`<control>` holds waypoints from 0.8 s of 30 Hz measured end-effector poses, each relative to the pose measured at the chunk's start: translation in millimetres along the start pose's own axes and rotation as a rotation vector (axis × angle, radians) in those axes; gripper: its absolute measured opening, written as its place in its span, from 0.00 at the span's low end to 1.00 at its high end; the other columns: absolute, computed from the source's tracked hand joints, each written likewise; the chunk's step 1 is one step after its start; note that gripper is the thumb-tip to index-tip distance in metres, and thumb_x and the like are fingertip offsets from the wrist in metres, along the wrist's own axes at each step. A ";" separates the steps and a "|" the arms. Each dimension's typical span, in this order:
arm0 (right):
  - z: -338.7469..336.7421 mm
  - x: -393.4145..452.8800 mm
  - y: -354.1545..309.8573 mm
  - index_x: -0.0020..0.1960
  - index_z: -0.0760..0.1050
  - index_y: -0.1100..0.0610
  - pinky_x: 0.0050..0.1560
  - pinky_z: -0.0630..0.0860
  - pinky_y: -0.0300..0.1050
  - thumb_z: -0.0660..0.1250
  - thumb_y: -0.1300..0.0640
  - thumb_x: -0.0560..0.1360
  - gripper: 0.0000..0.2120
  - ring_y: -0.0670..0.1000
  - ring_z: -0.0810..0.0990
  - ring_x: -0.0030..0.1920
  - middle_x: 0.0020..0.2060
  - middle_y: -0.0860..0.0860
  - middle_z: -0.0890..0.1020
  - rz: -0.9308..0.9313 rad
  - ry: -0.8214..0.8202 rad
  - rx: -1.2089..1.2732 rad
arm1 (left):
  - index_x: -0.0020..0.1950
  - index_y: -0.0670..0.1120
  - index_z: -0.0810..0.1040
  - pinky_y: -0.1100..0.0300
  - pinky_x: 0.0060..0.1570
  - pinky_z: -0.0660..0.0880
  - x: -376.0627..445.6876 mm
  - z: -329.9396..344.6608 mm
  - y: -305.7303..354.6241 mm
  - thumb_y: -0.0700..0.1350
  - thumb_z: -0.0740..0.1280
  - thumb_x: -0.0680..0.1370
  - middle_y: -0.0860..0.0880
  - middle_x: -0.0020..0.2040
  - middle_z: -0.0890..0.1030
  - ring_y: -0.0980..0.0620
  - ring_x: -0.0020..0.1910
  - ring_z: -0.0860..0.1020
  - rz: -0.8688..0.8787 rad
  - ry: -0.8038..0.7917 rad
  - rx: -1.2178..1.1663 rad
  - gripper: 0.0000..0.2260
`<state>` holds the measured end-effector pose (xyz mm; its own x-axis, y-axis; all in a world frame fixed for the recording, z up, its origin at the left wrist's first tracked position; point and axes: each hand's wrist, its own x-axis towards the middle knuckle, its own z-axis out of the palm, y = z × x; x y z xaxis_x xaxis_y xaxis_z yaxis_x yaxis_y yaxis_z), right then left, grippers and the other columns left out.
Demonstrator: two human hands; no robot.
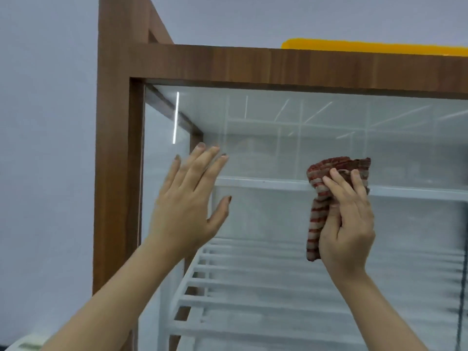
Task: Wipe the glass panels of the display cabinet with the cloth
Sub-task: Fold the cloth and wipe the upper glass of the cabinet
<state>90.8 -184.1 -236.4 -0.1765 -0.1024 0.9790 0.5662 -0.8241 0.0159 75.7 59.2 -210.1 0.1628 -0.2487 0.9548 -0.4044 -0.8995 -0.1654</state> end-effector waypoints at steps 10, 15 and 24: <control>89.6 -46.7 -130.9 0.61 0.74 0.60 0.61 0.69 0.63 0.49 0.58 0.83 0.17 0.57 0.67 0.69 0.61 0.55 0.77 -0.035 -0.098 0.166 | 0.72 0.46 0.62 0.50 0.73 0.48 -55.2 -30.5 -101.9 0.53 0.59 0.75 0.48 0.74 0.59 0.48 0.75 0.54 -0.112 -0.006 0.154 0.27; 117.0 -57.0 -163.2 0.63 0.74 0.56 0.68 0.62 0.54 0.49 0.56 0.82 0.18 0.55 0.63 0.71 0.65 0.52 0.73 -0.108 -0.157 -0.084 | 0.72 0.48 0.63 0.49 0.73 0.49 -55.3 -23.2 -106.9 0.55 0.60 0.74 0.49 0.75 0.57 0.48 0.75 0.52 -0.075 0.036 0.075 0.28; 124.5 -49.0 -165.8 0.71 0.64 0.52 0.70 0.58 0.58 0.53 0.52 0.79 0.21 0.54 0.58 0.73 0.71 0.50 0.64 -0.211 -0.269 -0.340 | 0.70 0.48 0.66 0.46 0.72 0.49 -57.6 -17.9 -110.3 0.57 0.60 0.73 0.47 0.75 0.55 0.47 0.75 0.50 -0.055 0.024 0.096 0.27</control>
<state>105.8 26.9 -261.7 -0.0191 0.1975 0.9801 0.2370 -0.9515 0.1964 94.8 179.2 -242.4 0.1605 -0.1904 0.9685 -0.3076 -0.9420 -0.1342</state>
